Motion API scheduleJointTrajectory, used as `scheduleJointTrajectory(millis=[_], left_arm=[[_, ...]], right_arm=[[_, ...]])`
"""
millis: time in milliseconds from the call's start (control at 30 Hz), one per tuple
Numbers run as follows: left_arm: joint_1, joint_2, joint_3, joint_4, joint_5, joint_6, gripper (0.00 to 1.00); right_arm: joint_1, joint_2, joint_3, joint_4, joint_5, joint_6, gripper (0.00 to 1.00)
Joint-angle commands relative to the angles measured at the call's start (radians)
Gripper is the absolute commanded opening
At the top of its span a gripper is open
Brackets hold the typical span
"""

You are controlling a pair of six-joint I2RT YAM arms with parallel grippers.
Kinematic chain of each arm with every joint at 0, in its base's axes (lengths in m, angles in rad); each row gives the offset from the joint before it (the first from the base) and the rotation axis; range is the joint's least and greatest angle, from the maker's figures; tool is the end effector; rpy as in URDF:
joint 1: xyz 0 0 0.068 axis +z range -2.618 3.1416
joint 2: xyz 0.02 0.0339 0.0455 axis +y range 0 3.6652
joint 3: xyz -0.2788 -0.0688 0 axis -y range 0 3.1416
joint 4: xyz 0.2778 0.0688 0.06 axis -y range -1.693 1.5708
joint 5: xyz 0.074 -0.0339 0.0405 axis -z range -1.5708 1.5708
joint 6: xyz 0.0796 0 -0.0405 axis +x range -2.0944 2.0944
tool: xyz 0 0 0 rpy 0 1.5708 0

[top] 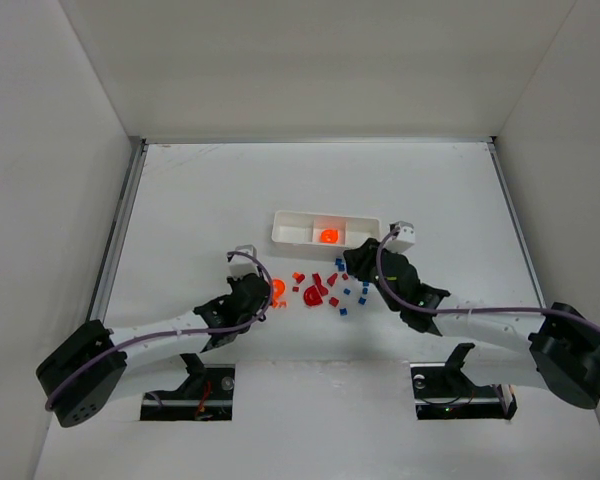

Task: Sort the legos into containers by color

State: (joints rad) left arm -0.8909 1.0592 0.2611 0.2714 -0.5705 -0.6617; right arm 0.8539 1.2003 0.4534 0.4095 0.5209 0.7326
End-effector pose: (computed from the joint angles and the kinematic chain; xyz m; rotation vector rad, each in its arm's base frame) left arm 0.1858 -0.1614 0.1287 -0.1065 2.0263 -0.3878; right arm 0.2261 0.1991 0.1813 0.2396 1.8904 0.5959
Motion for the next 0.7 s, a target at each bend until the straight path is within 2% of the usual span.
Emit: scheduleJointTrajectory(millis=[0,100,267,400,667], left_arm=[[-0.007,0.013,0.041,0.005,-0.003,0.004,0.2],[-0.001,0.036,0.041,0.02,0.012,-0.009,0.24],[0.014,0.094,0.055,0.051,0.057,-0.019,0.25],[0.028,0.154,0.064,0.087,0.069,-0.027,0.2],[0.046,0.173,0.058,0.144,0.072,-0.035,0.06]], right_arm=[[0.026,-0.059,-0.028,0.018,0.057,0.005,0.47],[0.047,-0.065,-0.038,0.009,0.059,0.01,0.47],[0.075,-0.041,-0.032,0.014,0.059,0.011,0.47],[0.102,-0.039,-0.038,0.02,0.065,0.028,0.47],[0.158,-0.047,-0.071,0.022,0.1,0.059,0.46]])
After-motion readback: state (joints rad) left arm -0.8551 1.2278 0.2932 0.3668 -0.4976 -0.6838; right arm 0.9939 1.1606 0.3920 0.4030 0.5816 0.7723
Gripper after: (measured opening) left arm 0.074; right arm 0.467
